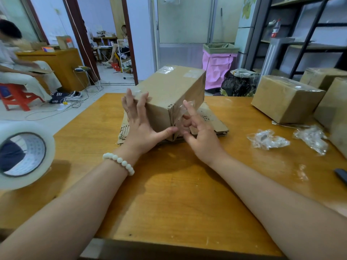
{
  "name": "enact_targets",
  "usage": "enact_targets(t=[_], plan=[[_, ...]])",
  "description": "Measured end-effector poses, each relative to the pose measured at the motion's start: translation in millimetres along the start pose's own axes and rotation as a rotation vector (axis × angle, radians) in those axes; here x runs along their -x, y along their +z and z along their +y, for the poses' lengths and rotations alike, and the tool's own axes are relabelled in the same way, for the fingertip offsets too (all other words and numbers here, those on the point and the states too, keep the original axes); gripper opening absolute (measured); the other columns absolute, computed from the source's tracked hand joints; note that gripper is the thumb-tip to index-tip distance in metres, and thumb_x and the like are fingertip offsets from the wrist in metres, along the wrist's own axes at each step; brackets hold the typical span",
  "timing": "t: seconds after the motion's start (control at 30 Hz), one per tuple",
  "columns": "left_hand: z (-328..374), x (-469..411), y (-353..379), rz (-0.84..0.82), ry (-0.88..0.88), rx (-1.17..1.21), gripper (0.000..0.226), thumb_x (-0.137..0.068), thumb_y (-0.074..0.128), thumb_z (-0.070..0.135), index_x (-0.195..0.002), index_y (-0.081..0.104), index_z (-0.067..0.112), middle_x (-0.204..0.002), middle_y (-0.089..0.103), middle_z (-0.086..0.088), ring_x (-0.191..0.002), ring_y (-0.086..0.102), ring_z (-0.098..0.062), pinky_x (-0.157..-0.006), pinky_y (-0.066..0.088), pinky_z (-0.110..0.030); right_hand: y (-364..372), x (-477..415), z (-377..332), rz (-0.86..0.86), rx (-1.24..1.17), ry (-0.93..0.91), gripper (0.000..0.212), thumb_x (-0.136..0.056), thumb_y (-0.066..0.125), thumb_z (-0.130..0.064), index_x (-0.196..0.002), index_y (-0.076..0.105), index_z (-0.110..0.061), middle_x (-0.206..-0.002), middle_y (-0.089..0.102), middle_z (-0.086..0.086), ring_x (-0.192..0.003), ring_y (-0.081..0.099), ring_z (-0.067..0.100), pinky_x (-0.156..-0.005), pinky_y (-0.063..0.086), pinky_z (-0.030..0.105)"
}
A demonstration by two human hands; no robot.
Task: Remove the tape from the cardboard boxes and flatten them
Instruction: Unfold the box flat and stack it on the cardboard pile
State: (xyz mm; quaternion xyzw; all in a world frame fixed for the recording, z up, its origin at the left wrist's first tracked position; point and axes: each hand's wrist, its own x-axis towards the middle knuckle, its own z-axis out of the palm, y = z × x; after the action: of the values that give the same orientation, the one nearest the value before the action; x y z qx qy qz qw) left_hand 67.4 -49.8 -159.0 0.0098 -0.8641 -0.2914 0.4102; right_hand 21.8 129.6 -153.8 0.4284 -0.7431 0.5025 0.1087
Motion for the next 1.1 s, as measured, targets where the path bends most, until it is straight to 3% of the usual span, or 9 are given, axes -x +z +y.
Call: enact_targets(t=[0.13,0.23,0.37,0.53,0.67,0.8,0.93,1.03,1.1], plan=[[-1,1,0,-0.066,0.027,-0.082,0.129,-0.052,0.051,0.095,-0.147,-0.004,0.026,-0.155,-0.020,-0.029,-0.142,-0.024,-0.047,-0.111,-0.010,-0.052,-5,-1,0,-0.022,-0.142,0.106,0.065,-0.091,0.058,-0.005,-0.136,0.027,-0.041,-0.104,0.065,0.010,-0.120,0.055,0.019,-0.108,0.038,0.032],[-1,2,1,-0.073,0.026,-0.096,0.127,-0.053,0.050,0.095,-0.146,-0.004,0.027,-0.155,-0.018,-0.029,-0.144,-0.019,-0.046,-0.114,-0.004,-0.060,-8,-1,-2,-0.044,-0.145,0.078,0.062,-0.091,0.058,-0.001,-0.136,0.032,-0.033,-0.084,0.063,-0.007,-0.119,0.055,0.014,-0.108,0.034,0.023],[-7,2,0,-0.063,0.032,-0.090,0.116,-0.057,0.053,0.092,-0.145,0.004,0.032,-0.157,-0.013,-0.024,-0.146,-0.011,-0.045,-0.113,0.011,-0.069,-11,-1,-5,-0.061,-0.142,0.084,0.056,-0.091,0.055,0.004,-0.140,0.040,-0.018,-0.094,0.064,0.000,-0.106,0.057,0.003,-0.093,0.039,0.007],[-6,0,0,-0.070,0.001,-0.056,0.110,-0.056,0.067,0.069,-0.141,0.003,0.038,-0.157,-0.015,-0.017,-0.146,-0.014,-0.042,-0.114,0.010,-0.067,-10,-1,-7,-0.031,-0.187,0.119,0.055,-0.090,0.053,0.007,-0.130,0.040,-0.030,-0.085,0.058,0.003,-0.092,0.061,0.016,-0.093,0.050,0.027],[-7,0,-2,-0.058,0.000,-0.018,0.106,-0.056,0.067,0.063,-0.140,0.005,0.040,-0.156,-0.017,-0.009,-0.146,-0.015,-0.037,-0.117,0.008,-0.063,-11,-1,-6,-0.030,-0.301,0.217,0.046,-0.094,0.045,0.004,-0.125,0.042,-0.029,-0.081,0.063,-0.003,-0.090,0.062,0.018,-0.087,0.048,0.024],[-10,1,0,-0.058,0.035,-0.031,0.105,-0.058,0.066,0.067,-0.140,0.006,0.038,-0.154,-0.018,-0.003,-0.144,-0.017,-0.025,-0.118,0.009,-0.057,-12,1,-10,-0.045,-0.302,0.235,0.035,-0.094,0.049,-0.003,-0.122,0.048,-0.024,-0.089,0.061,0.004,-0.090,0.059,0.018,-0.080,0.049,0.022],[-8,1,0,-0.091,0.028,-0.043,0.106,-0.059,0.063,0.073,-0.141,0.006,0.037,-0.157,-0.018,-0.012,-0.146,-0.017,-0.034,-0.117,0.012,-0.061,-9,1,-13,-0.009,-0.316,0.265,0.016,-0.095,0.053,-0.029,-0.110,0.053,-0.022,-0.101,0.062,0.000,-0.094,0.060,0.011,-0.082,0.051,0.021],[-7,1,1,-0.091,0.046,-0.070,0.104,-0.060,0.061,0.074,-0.140,0.008,0.036,-0.157,-0.017,-0.012,-0.146,-0.016,-0.036,-0.117,0.011,-0.060,-7,-3,-11,0.071,-0.322,0.342,0.022,-0.090,0.057,-0.041,-0.098,0.050,-0.022,-0.100,0.062,0.004,-0.095,0.062,0.016,-0.085,0.052,0.030],[-8,1,2,-0.084,0.068,-0.084,0.104,-0.060,0.060,0.078,-0.140,0.008,0.036,-0.157,-0.017,-0.004,-0.146,-0.015,-0.036,-0.117,0.009,-0.057,-7,-4,-11,0.129,-0.336,0.382,0.026,-0.088,0.061,-0.041,-0.098,0.047,-0.021,-0.098,0.059,0.001,-0.094,0.060,0.013,-0.082,0.051,0.025]])
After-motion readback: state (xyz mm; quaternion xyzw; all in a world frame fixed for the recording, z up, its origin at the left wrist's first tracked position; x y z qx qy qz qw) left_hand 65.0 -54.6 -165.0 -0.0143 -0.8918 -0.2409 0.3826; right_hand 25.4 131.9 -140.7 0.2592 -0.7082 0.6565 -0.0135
